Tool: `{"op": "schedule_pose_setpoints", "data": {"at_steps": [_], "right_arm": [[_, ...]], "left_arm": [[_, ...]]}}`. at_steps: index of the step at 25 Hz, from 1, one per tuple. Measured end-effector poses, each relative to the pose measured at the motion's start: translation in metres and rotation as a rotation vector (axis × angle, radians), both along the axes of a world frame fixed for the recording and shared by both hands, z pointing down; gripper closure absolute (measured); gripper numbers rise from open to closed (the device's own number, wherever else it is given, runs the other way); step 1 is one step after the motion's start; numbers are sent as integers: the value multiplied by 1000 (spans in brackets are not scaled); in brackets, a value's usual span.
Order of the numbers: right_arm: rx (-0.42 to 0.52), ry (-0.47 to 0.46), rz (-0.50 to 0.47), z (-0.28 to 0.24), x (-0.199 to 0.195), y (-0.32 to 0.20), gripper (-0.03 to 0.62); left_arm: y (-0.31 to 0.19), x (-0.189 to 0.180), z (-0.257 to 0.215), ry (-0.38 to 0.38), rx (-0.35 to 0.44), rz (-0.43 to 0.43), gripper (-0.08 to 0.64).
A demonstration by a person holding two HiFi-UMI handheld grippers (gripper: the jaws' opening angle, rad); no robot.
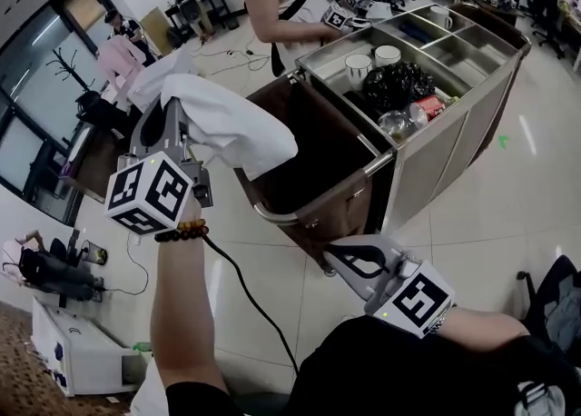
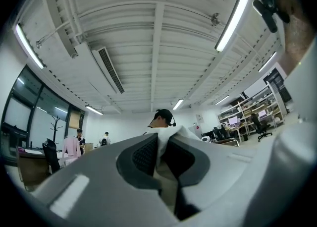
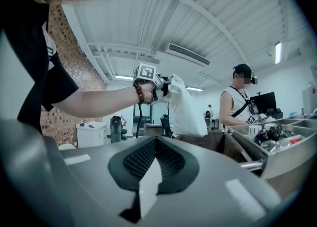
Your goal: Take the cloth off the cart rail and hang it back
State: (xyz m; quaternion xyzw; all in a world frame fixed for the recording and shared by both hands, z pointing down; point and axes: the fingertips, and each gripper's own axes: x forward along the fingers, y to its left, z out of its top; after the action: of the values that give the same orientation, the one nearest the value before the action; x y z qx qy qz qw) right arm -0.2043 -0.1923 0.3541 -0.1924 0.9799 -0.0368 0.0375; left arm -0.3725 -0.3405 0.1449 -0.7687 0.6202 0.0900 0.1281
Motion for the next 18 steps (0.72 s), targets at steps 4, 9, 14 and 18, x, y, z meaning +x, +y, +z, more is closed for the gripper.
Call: {"op": "schedule_pose_setpoints", "data": {"at_steps": [4,9,14,18], "right_arm": [[-18,13,58,-8,-15,-5,592],[-33,32,105,-9,-38,-17,592],[-38,40,102,-5,-63,-21,592],[-34,46,75,0,-90,-24,592]], "left_arm": [[-22,-16,6,5,-31,46,543],[-54,-45,38,7,-94,75,543],[-66,-83,88,11,-168,63,543],[-64,-122,128,31,-202,29,542]]}}
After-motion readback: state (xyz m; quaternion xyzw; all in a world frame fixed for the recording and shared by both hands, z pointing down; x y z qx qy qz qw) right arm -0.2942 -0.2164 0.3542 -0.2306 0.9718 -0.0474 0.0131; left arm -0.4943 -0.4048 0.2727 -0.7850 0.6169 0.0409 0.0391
